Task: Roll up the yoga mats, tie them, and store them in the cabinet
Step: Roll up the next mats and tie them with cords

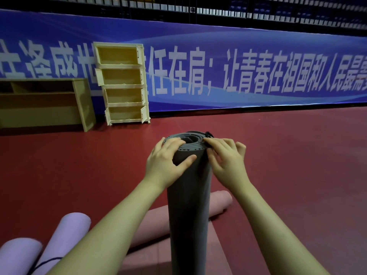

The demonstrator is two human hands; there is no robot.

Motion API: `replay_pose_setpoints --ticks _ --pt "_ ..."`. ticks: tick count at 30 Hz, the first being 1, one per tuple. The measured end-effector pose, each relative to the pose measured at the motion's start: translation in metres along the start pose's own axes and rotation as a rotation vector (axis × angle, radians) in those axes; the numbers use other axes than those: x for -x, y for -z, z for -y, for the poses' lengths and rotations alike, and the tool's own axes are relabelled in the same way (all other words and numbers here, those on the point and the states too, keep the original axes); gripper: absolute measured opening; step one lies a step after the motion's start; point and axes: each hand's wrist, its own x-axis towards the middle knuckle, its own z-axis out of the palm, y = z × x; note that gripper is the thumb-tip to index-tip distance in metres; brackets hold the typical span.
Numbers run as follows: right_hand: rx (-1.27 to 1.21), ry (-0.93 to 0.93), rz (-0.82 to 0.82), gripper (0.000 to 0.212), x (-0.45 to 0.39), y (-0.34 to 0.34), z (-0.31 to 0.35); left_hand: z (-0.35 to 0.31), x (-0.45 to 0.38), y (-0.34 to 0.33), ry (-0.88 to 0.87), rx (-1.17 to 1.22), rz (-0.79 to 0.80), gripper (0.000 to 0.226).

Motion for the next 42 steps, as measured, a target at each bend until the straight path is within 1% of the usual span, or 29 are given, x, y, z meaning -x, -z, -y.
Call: replay_pose_setpoints --ticks 4,10,13,16,18,20,22,24,26,28,29,31,32,33,35,36,38,42 --pt "-0.015 0.038 0.035 0.028 -0.010 0.010 -0.002 0.003 -0.003 -0.001 0.011 -0.009 0.021 0.069" --pt "-0.182 0.007 -0.023 0.019 -0.013 0.014 0.003 0.001 -0.002 0.002 -0.016 -0.044 0.059 0.074" --pt "-0.195 0.027 -0.032 0.016 -0.017 0.013 0.013 0.004 0.000 0.006 -0.066 -0.045 0.123 0.084" --pt "-0.287 -0.043 -0.070 0.014 -0.026 0.018 0.026 0.001 0.003 0.012 -0.068 -0.064 0.136 0.097" --pt "-0.385 -0.117 -0.084 0.015 -0.032 0.020 0.037 -0.006 0.004 0.012 -0.030 -0.095 0.144 0.103" --pt "-0.454 -0.166 -0.062 0.016 -0.035 0.018 0.046 -0.014 0.005 0.009 0.010 -0.112 0.139 0.106" --pt "-0.454 -0.160 -0.035 0.015 -0.035 0.013 0.049 -0.019 0.007 0.003 0.030 -0.091 0.101 0.101" --pt "-0.419 -0.159 -0.011 0.016 -0.030 0.007 0.044 -0.018 0.009 -0.002 0.033 -0.050 0.048 0.090" --pt "-0.399 -0.262 0.007 0.022 -0.025 0.004 0.037 -0.014 0.009 -0.003 0.010 -0.011 0.041 0.079" --pt "-0.391 -0.391 0.033 0.032 -0.020 0.004 0.029 -0.010 0.007 -0.002 -0.022 0.007 0.079 0.074" --pt "-0.438 -0.432 0.057 0.035 -0.017 0.005 0.026 -0.007 0.006 -0.001 -0.029 0.025 0.089 0.073" --pt "-0.665 -0.496 0.114 0.032 -0.012 0.005 0.026 -0.004 0.006 0.000 -0.032 0.110 0.064 0.071" --pt "-0.766 -0.518 0.138 0.030 -0.010 0.004 0.026 -0.004 0.007 0.000 -0.022 0.173 0.044 0.067" --pt "-0.817 -0.530 0.143 0.029 -0.007 0.003 0.026 -0.005 0.007 0.001 0.000 0.251 0.025 0.058" --pt "-0.874 -0.562 0.122 0.032 -0.004 0.000 0.025 -0.010 0.006 0.005 0.090 0.432 -0.036 0.040" --pt "-0.914 -0.594 0.103 0.033 -0.003 -0.001 0.023 -0.012 0.005 0.008 0.155 0.496 -0.060 0.037" --pt "-0.972 -0.674 0.070 0.034 0.000 -0.004 0.019 -0.014 0.001 0.013 0.240 0.531 -0.071 0.037" --pt "-1.115 -0.774 0.007 0.032 0.010 -0.010 0.014 -0.010 -0.006 0.013 0.254 0.536 -0.081 0.034"
